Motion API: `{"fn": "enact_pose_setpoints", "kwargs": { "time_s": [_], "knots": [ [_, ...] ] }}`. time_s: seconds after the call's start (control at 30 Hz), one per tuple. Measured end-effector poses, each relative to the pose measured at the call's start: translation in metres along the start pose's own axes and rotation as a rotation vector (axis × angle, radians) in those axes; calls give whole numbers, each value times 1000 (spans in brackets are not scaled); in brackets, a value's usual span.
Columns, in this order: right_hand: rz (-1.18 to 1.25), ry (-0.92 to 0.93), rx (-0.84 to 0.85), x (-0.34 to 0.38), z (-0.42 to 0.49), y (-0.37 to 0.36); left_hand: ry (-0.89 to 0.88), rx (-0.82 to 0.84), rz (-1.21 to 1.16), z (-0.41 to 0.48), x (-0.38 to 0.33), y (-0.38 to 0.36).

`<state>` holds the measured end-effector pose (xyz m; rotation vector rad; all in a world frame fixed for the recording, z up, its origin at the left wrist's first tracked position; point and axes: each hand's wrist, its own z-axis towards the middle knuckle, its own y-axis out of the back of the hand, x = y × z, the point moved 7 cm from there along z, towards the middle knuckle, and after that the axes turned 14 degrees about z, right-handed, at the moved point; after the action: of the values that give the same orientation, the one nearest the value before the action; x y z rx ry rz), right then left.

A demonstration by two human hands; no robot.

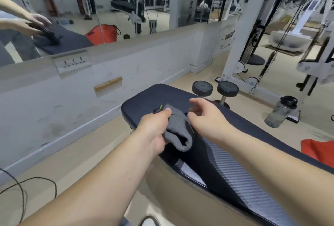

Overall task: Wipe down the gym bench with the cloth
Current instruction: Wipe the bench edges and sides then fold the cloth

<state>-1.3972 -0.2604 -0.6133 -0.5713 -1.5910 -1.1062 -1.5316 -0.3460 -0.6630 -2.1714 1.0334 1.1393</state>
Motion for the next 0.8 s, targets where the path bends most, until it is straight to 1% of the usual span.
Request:
{"fn": "enact_pose_setpoints", "kwargs": {
  "time_s": [0.07, 0.13, 0.2, 0.27, 0.33, 0.37, 0.43, 0.5, 0.53, 0.57, 0.63, 0.7, 0.8],
  "knots": [
    [-150, -13, 68, 1, 18, -12, -14, -28, -61, 15, -23, 22],
    [-243, -46, 120, 1, 37, -21, -98, -55, -35, 29, -54, 48],
    [-317, -55, 153, 3, 56, -31, -233, -215, 38, 38, -89, 83],
    [-395, -53, 197, 4, 75, -41, -405, -403, 194, 49, -121, 115],
    [-494, -72, 261, 5, 93, -52, -521, -477, 463, 66, -138, 126],
    [-560, -80, 289, 5, 102, -56, -538, -476, 607, 77, -139, 126],
    [-698, -114, 333, 5, 117, -63, -496, -385, 859, 110, -123, 119],
    [-814, -169, 377, 3, 129, -68, -417, -246, 1040, 141, -97, 109],
    [-867, -198, 403, 0, 133, -70, -395, -219, 1102, 153, -87, 108],
    [-893, -222, 423, -4, 137, -71, -389, -219, 1129, 165, -83, 109],
    [-862, -268, 427, -14, 143, -69, -407, -224, 1132, 182, -86, 112],
    [-832, -280, 414, -19, 148, -68, -422, -203, 1100, 198, -91, 112],
    [-851, -281, 402, -21, 155, -71, -433, -190, 1080, 223, -99, 99]
  ]
}}
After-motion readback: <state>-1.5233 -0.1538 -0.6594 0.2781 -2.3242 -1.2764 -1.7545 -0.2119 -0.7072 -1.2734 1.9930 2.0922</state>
